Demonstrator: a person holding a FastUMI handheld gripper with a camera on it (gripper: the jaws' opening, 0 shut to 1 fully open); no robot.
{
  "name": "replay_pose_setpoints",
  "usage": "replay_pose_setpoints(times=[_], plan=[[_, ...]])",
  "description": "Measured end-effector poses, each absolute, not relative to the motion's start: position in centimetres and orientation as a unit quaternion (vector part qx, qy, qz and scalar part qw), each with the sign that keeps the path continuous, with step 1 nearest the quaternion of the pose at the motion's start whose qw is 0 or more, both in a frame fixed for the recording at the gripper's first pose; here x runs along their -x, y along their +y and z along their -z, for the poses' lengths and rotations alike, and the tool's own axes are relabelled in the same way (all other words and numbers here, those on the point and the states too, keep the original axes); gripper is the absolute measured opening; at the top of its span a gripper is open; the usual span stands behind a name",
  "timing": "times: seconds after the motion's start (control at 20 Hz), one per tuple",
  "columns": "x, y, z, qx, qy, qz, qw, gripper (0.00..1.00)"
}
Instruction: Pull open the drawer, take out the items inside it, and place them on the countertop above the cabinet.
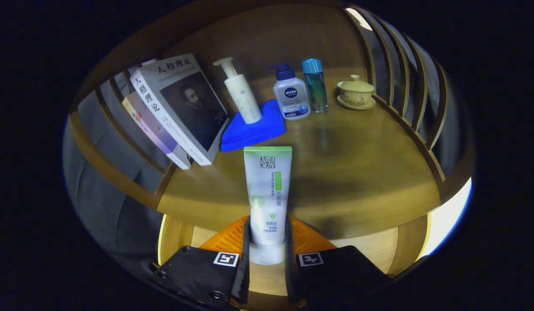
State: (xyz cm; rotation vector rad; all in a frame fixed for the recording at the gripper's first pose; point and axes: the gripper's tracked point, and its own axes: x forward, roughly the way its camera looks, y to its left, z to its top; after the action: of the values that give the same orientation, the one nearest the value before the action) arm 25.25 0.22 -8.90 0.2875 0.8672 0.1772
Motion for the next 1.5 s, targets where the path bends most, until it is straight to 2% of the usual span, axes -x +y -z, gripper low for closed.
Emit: replay_pose_setpoints(times=[0.25, 0.6, 0.8, 1.25, 1.5], plan=[[-28.5, 0.8, 9.1, -0.165, 0.426, -0.064, 0.887, 0.36], [-29.2, 1.4, 9.3, -0.166, 0.404, -0.049, 0.898, 0.51], [-28.3, 0.7, 7.1, -0.136, 0.354, -0.044, 0.924, 1.00], [-20.4, -0.8, -0.3, -0.066, 0.147, -0.038, 0.986, 0.98], [-15.3, -3.5, -1.7, -0.043, 0.056, 0.006, 0.997, 0.98]])
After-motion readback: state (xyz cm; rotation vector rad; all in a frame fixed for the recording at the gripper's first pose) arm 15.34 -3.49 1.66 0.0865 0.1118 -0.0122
